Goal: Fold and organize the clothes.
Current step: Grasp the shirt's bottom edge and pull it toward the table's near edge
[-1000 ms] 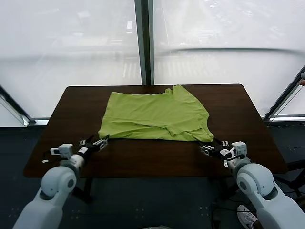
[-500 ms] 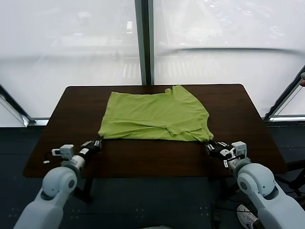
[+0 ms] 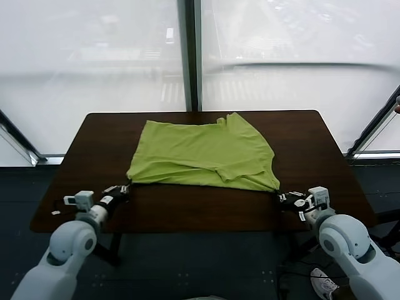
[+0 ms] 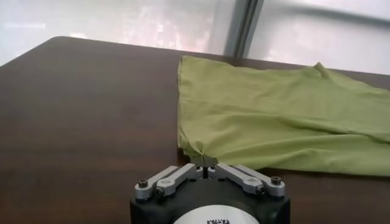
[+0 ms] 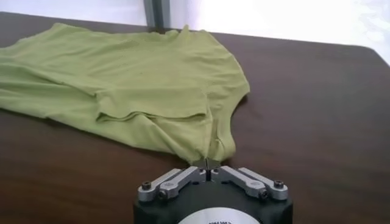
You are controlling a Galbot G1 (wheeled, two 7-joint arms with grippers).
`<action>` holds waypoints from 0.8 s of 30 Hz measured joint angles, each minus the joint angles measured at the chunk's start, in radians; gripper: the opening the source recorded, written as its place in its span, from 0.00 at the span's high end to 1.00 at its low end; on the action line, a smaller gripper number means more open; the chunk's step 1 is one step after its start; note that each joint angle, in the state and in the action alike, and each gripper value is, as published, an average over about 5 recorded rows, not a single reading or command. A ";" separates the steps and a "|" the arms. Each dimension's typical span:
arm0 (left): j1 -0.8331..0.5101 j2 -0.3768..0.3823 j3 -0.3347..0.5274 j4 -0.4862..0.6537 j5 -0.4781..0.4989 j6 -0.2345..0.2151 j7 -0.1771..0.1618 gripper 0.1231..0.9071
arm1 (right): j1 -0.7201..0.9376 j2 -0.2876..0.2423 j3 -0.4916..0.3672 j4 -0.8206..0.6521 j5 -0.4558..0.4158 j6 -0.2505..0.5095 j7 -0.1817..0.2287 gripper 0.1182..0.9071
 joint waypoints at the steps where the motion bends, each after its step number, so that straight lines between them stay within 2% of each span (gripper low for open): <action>1: 0.001 0.001 0.000 0.000 0.002 0.000 0.001 0.77 | -0.004 -0.010 0.003 0.005 0.017 -0.010 0.008 0.98; 3: 0.002 0.003 0.000 0.000 0.007 -0.001 0.004 0.90 | -0.011 -0.035 0.010 0.014 0.051 -0.029 0.022 0.98; 5: 0.004 0.005 0.000 0.000 0.011 -0.002 0.005 0.96 | -0.018 -0.064 0.018 0.023 0.082 -0.043 0.033 0.98; 15: 0.051 0.061 -0.024 -0.048 0.008 0.002 0.003 0.97 | -0.062 -0.200 0.039 0.076 0.199 -0.075 0.077 0.98; 24: 0.169 0.096 -0.063 -0.155 0.035 0.012 -0.003 0.97 | -0.123 -0.279 0.062 0.129 0.247 -0.076 0.101 0.98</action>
